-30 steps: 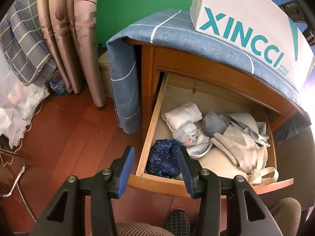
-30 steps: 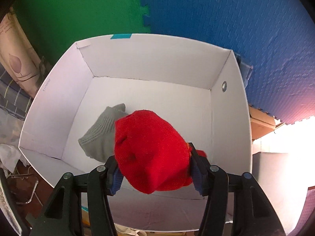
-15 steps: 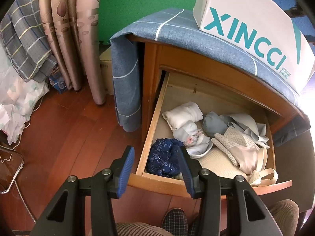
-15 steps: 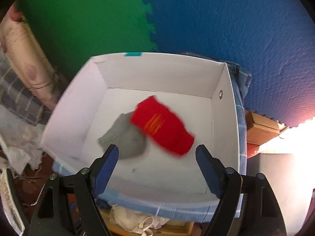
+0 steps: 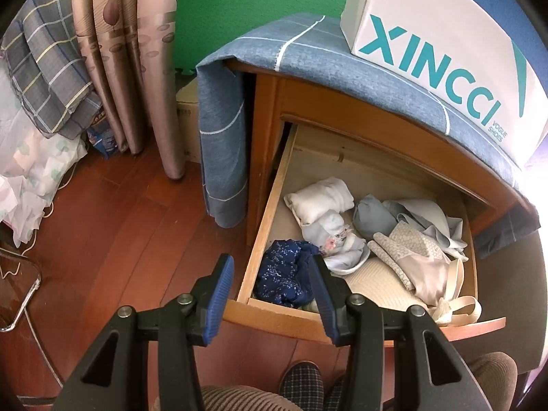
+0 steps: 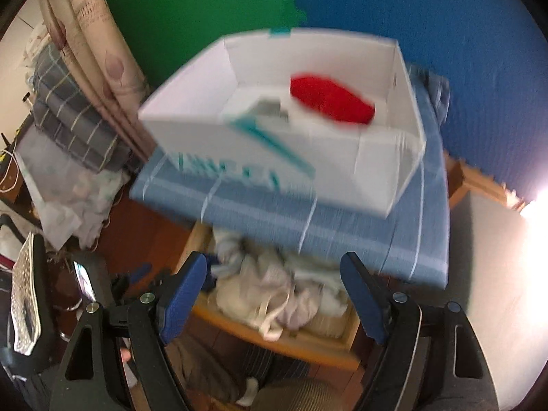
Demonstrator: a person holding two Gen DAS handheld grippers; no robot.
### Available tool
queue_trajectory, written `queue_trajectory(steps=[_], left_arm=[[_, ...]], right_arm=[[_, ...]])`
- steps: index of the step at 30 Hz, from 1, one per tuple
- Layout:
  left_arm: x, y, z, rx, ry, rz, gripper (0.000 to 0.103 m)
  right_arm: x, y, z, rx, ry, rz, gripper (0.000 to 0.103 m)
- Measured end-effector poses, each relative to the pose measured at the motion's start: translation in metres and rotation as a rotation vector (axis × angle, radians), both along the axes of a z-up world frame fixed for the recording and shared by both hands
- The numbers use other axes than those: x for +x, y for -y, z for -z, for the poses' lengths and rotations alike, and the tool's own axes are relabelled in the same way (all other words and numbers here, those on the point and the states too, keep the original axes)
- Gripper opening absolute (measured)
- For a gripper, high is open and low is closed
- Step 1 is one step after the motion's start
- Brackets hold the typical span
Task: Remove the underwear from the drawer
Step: 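Move the right tool back down into the drawer over the clothes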
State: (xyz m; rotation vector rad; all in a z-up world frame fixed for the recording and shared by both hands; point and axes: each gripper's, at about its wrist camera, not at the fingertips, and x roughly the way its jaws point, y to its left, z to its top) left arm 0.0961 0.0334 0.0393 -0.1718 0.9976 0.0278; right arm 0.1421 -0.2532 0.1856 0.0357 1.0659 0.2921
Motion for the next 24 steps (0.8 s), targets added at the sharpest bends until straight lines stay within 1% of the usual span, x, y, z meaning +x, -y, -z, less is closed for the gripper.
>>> queue_trajectory(steps=[6, 8, 10, 12, 14, 17, 20, 22, 24], left_arm=[[0.001, -0.001, 0.001, 0.000, -0.003, -0.005, 0.046], [0.001, -0.002, 0.001, -0.004, -0.005, -0.005, 0.046], [0.001, -0.003, 0.002, -0.008, -0.005, -0.007, 0.046], [0.001, -0.004, 0.002, -0.016, -0.005, -0.008, 0.046], [0.002, -0.004, 0.002, -0.019, -0.004, -0.009, 0.046], [0.002, -0.005, 0.003, -0.030, -0.003, -0.010, 0.046], [0.002, -0.007, 0.004, -0.046, -0.004, -0.014, 0.046], [0.002, -0.009, 0.005, -0.055, -0.007, -0.017, 0.046], [0.003, -0.009, 0.005, -0.064, -0.007, -0.018, 0.046]], right_arm=[[-0.012, -0.006, 0.059, 0.035, -0.117, 0.003, 0.078], [-0.014, -0.012, 0.079, 0.031, -0.157, -0.002, 0.078], [-0.012, -0.021, 0.100, 0.023, -0.195, -0.013, 0.078], [-0.006, -0.030, 0.119, 0.040, -0.238, -0.016, 0.078], [-0.001, -0.037, 0.131, 0.049, -0.263, -0.011, 0.078], [0.013, -0.050, 0.149, 0.029, -0.292, -0.002, 0.081], [0.025, -0.062, 0.161, -0.015, -0.296, -0.009, 0.082], [0.033, -0.071, 0.169, -0.032, -0.298, -0.019, 0.085], [0.039, -0.079, 0.176, -0.055, -0.296, -0.031, 0.085]])
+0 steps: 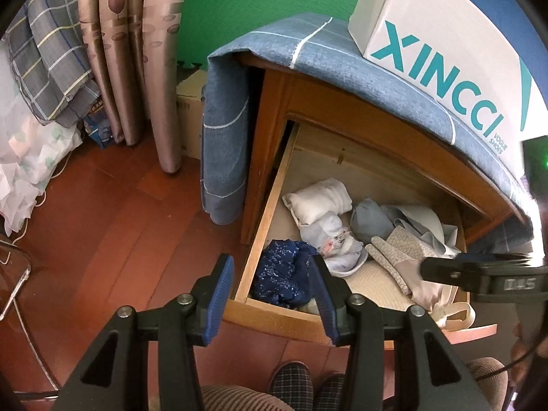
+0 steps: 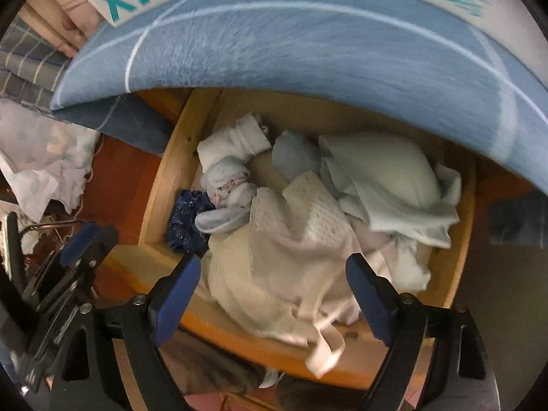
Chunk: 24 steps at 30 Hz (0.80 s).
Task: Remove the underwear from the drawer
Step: 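Move the right tool back down into the drawer over the clothes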
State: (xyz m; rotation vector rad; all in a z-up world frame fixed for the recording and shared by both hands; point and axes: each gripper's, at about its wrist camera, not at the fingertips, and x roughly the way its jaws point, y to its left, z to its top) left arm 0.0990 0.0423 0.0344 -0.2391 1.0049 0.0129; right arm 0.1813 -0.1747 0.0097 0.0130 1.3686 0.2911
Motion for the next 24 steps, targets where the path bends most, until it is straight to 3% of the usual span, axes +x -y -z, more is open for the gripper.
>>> queue_trajectory(steps=[15, 20, 24], left_arm=[[0.002, -0.008, 0.004, -0.054, -0.009, -0.023, 0.046], [0.002, -0.008, 0.004, -0.062, -0.009, -0.024, 0.046], [0.003, -0.008, 0.006, -0.066, -0.011, -0.029, 0.046]], right_arm=[[0.023, -0.018, 0.051, -0.229, 0.000, -0.111, 0.085], [0.020, 0.001, 0.056, -0.169, -0.031, -0.072, 0.081], [0.020, 0.025, 0.061, -0.034, -0.078, 0.037, 0.067]])
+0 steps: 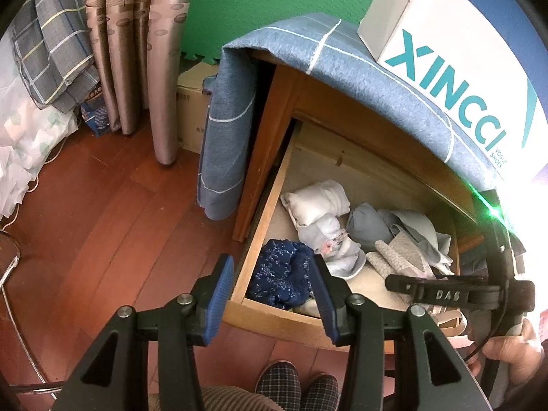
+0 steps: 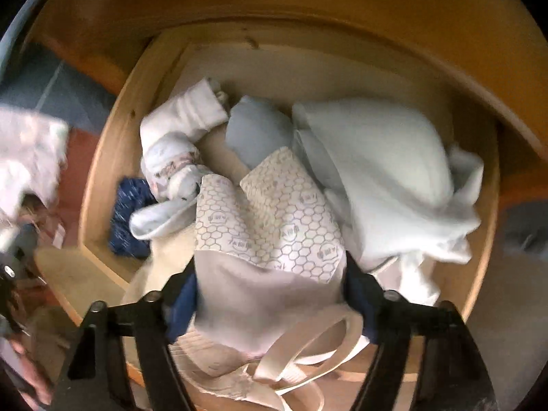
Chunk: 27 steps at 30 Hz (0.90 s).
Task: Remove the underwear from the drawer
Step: 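Move the right tool back down into the drawer over the clothes, then close the right tool on the hexagon-print white-pink item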
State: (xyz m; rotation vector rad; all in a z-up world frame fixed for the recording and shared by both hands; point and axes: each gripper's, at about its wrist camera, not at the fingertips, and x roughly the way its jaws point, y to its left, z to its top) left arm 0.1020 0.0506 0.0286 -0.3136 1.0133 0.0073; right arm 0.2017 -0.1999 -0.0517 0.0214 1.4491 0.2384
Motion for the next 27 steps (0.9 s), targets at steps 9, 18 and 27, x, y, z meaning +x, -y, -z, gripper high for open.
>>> queue_trajectory(steps=[9, 18, 27], left_arm=[[0.000, 0.001, 0.000, 0.006, -0.002, -0.001, 0.046], [0.000, 0.003, 0.001, 0.012, -0.006, 0.000, 0.046], [0.002, 0.004, 0.003, 0.017, -0.028, 0.007, 0.046]], right_arm=[[0.000, 0.026, -0.003, 0.036, 0.018, 0.093, 0.033], [-0.003, 0.062, -0.001, 0.070, -0.020, 0.196, 0.028], [0.001, 0.043, 0.017, 0.047, -0.055, 0.136, 0.041]])
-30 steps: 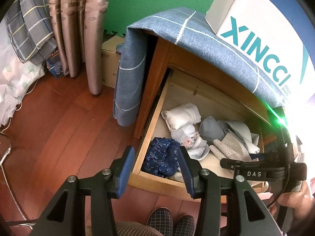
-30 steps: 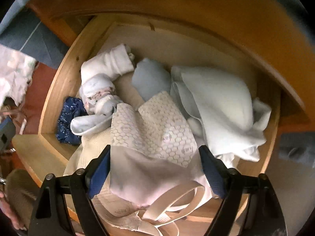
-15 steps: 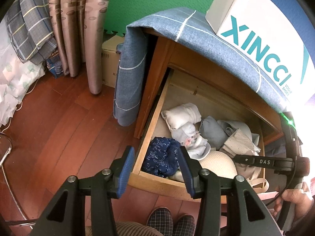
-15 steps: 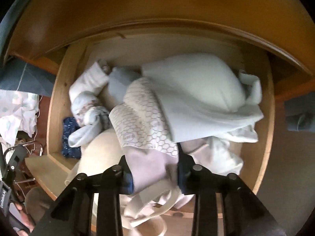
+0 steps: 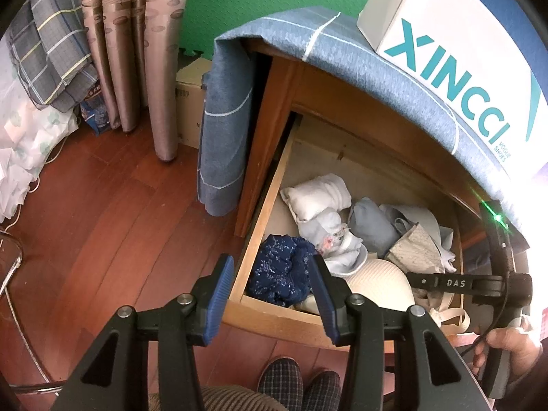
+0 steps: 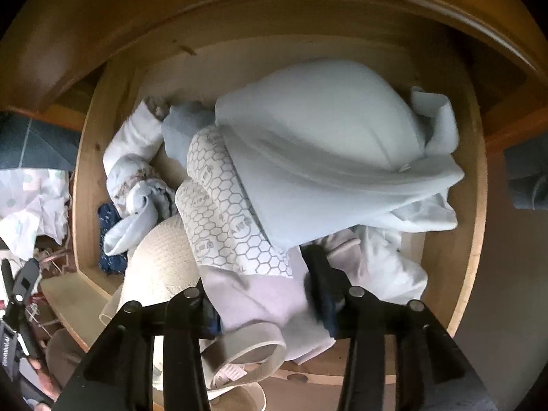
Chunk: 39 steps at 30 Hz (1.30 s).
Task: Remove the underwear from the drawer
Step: 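Close the right tool on the hexagon-print white-pink item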
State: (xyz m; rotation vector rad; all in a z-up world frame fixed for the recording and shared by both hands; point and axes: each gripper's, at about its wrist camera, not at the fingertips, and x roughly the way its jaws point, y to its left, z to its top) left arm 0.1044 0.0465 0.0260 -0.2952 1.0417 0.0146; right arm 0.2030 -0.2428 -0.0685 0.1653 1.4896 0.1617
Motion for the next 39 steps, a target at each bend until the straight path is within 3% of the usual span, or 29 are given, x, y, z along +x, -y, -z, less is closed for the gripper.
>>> queue_trajectory(steps=[2, 4, 7, 12, 23, 30, 34, 39], left_arm=[[0.001, 0.002, 0.000, 0.009, -0.009, 0.004, 0.046], [0.002, 0.005, 0.002, 0.011, -0.023, 0.018, 0.046], [0.003, 0.008, 0.005, 0.000, -0.049, 0.045, 0.046], [0.005, 0.014, 0.007, -0.012, -0.070, 0.088, 0.046], [0.022, 0.049, -0.003, -0.045, -0.117, 0.198, 0.047], [0.045, 0.091, -0.002, -0.064, -0.213, 0.305, 0.047], [0.059, 0.107, 0.012, -0.153, -0.328, 0.300, 0.047], [0.074, 0.119, 0.034, -0.189, -0.471, 0.271, 0.065]], right_arm=[[-0.001, -0.005, 0.000, -0.016, 0.005, -0.022, 0.040], [-0.004, -0.007, -0.002, -0.040, 0.022, -0.038, 0.027], [-0.011, 0.001, -0.010, -0.048, 0.057, -0.015, 0.022], [-0.024, 0.018, -0.029, -0.049, 0.107, 0.041, 0.020], [-0.057, 0.073, -0.048, 0.059, 0.160, 0.173, 0.020], [-0.065, 0.075, -0.055, 0.057, 0.211, 0.166, 0.019], [-0.065, 0.078, -0.056, 0.059, 0.213, 0.160, 0.019], [-0.065, 0.082, -0.051, 0.092, 0.194, 0.172, 0.020]])
